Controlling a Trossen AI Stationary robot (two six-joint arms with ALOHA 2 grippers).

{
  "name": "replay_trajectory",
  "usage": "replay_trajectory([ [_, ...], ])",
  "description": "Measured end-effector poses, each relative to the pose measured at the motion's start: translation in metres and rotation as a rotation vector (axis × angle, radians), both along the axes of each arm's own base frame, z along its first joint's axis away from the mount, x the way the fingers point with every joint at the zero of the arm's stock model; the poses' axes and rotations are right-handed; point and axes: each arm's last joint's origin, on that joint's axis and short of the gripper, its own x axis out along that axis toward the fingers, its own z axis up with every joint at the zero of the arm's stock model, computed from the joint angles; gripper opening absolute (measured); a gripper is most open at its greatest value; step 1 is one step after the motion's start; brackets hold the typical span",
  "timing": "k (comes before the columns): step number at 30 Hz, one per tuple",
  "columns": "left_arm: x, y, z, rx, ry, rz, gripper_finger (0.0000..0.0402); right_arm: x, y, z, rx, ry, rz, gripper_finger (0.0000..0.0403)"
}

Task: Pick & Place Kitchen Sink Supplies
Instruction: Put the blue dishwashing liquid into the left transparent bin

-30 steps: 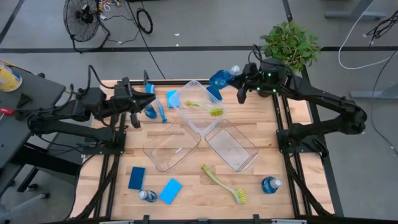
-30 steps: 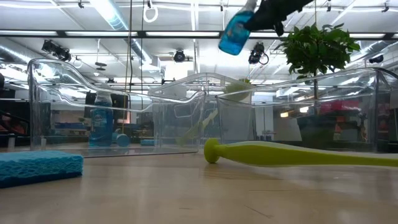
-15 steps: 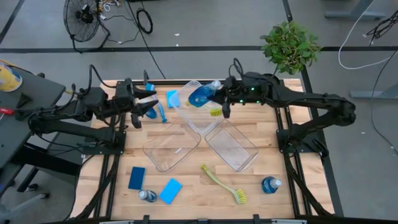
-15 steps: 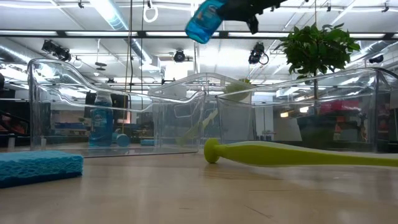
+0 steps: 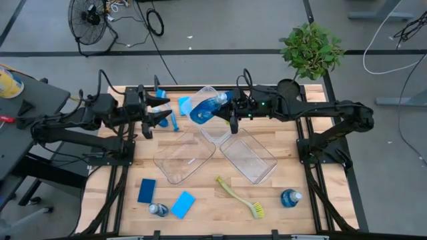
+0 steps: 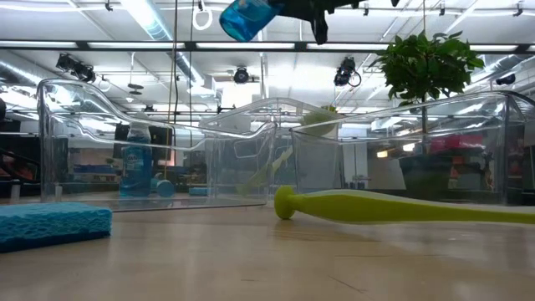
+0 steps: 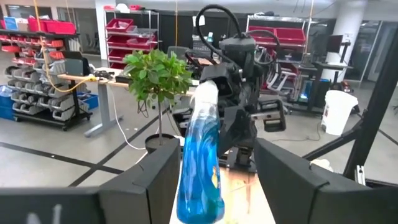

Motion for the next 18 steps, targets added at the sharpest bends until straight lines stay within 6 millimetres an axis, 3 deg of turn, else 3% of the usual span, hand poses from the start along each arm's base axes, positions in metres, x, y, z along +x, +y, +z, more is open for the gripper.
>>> replay_trajectory([
  [5,0.002,0.0,0.0,0.0,-0.002,0.0,0.0211,0.0,0.001,0.002,0.032,0.003,-0.004,0.0051],
  [10,0.004,0.0,-0.001,0.0,0.006,0.0,0.0211,0.004,0.002,0.017,0.012,0.04,0.004,0.0051],
  [18,0.004,0.0,-0.001,0.0,0.004,0.0,0.0211,0.03,0.0,0.025,-0.049,0.192,0.058,0.0051],
])
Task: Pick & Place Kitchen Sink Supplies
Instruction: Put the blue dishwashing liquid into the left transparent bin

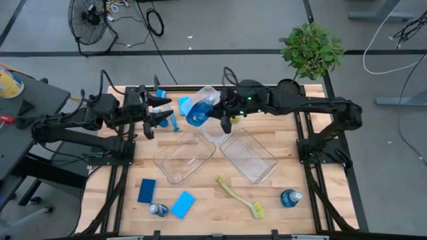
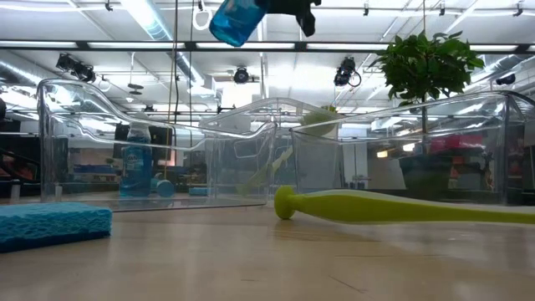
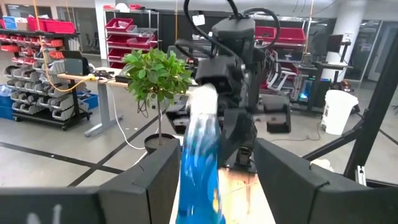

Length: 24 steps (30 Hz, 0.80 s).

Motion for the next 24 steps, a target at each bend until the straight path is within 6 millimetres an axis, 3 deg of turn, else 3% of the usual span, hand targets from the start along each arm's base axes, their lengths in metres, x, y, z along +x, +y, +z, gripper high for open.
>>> replay_trajectory([
  [9,0.002,0.0,-0.002,0.0,0.014,0.0,0.0211,0.022,-0.001,-0.005,0.02,0.02,0.062,0.0051],
  [24,0.023,0.0,-0.013,0.0,0.096,0.0,0.0211,0.027,-0.002,-0.009,0.002,0.019,0.073,0.0051],
])
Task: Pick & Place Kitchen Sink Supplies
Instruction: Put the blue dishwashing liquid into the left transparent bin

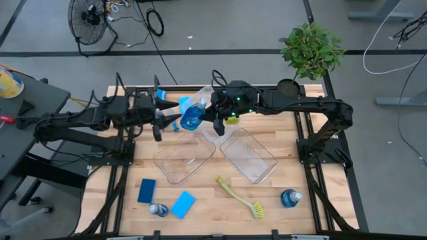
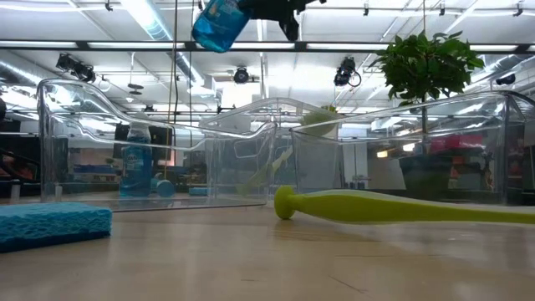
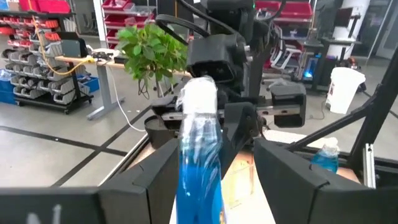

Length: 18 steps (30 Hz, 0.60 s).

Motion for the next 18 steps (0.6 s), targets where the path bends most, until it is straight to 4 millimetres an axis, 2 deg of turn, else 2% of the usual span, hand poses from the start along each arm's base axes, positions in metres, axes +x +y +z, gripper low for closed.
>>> replay_trajectory([
  [9,0.016,0.0,-0.009,0.0,0.05,0.001,0.0211,0.012,0.003,-0.017,0.008,0.044,0.022,0.0051],
  [18,0.028,-0.001,-0.018,-0.034,0.094,-0.016,0.0211,0.017,0.011,-0.025,-0.072,0.064,0.078,0.0051],
])
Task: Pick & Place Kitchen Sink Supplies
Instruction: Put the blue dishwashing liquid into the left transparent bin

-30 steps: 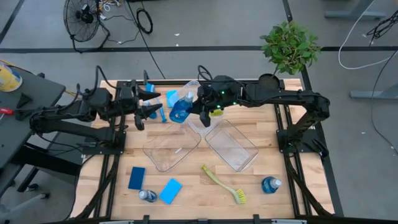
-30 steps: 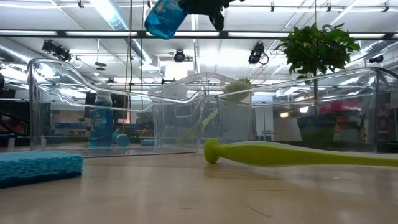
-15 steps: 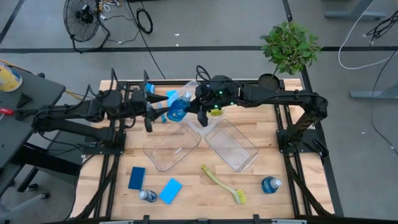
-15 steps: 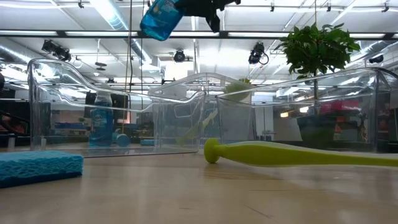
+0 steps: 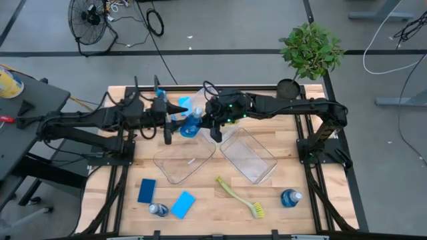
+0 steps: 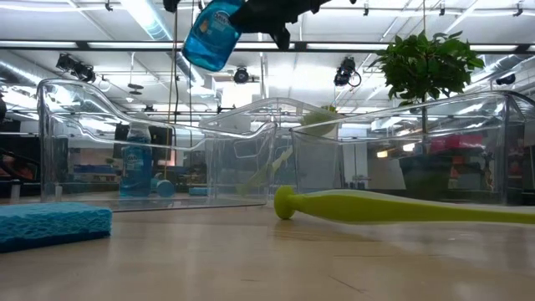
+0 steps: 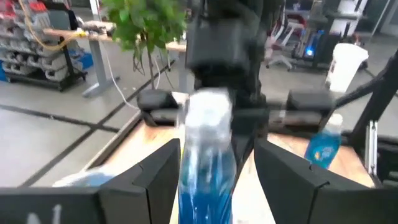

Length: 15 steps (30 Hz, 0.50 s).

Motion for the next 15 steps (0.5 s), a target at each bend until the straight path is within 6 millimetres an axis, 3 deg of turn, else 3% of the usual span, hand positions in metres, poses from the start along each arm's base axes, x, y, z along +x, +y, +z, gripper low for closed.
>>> replay_trajectory([
  [10,0.014,0.0,-0.009,-0.07,0.022,-0.044,0.0214,0.0,0.007,-0.003,-0.092,0.018,0.034,0.0051],
  [15,0.022,0.0,-0.011,-0.121,0.008,-0.066,0.0241,0.0,0.008,-0.004,-0.09,0.025,0.04,0.0051],
])
